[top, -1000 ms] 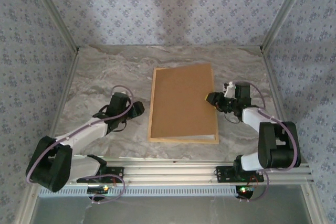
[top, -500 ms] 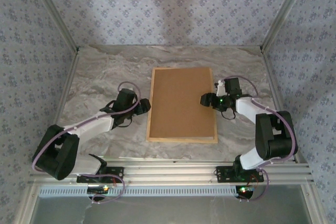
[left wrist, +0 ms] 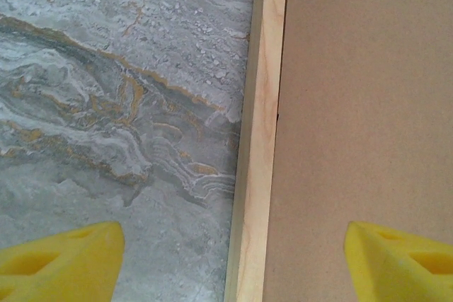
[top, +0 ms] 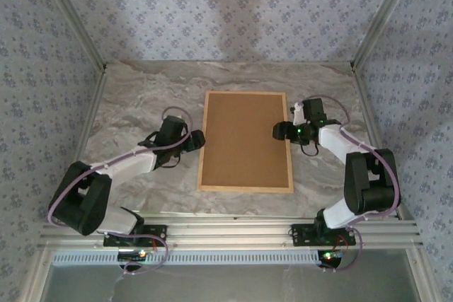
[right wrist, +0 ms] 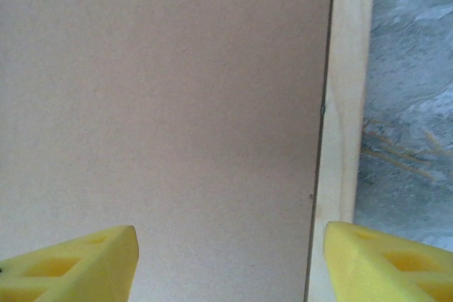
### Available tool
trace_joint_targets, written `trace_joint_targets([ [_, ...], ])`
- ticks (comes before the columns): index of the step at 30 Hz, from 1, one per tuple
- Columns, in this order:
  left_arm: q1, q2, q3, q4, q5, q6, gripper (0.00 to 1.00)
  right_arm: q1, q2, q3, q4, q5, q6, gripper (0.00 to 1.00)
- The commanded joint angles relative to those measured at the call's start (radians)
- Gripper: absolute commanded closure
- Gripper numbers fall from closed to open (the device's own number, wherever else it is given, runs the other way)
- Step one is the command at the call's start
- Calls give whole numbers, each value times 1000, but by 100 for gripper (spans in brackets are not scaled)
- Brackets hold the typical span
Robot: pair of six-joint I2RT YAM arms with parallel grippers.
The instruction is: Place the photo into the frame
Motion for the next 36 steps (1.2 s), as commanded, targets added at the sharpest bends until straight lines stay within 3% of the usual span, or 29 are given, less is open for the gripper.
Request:
trace_joint_targets([
  [1,-6,39,61,1,22,27,18,8,22,47,5,62,6,27],
  [8,-6,170,199,-42,33,69,18,9,132,153,27,219,41,20],
  [13,-5,267,313,-105,42,108,19,-9,275,302,-31,221,42,22],
  [18,6,349,410,-144,64,134,19,-19,364,394,-45,152,55,25],
  [27,50,538,591,-204,128,162,17,-13,408,401,-31,32,87,22],
  [36,36,593,632,-190,253,128,18,2,314,247,24,-76,129,22],
])
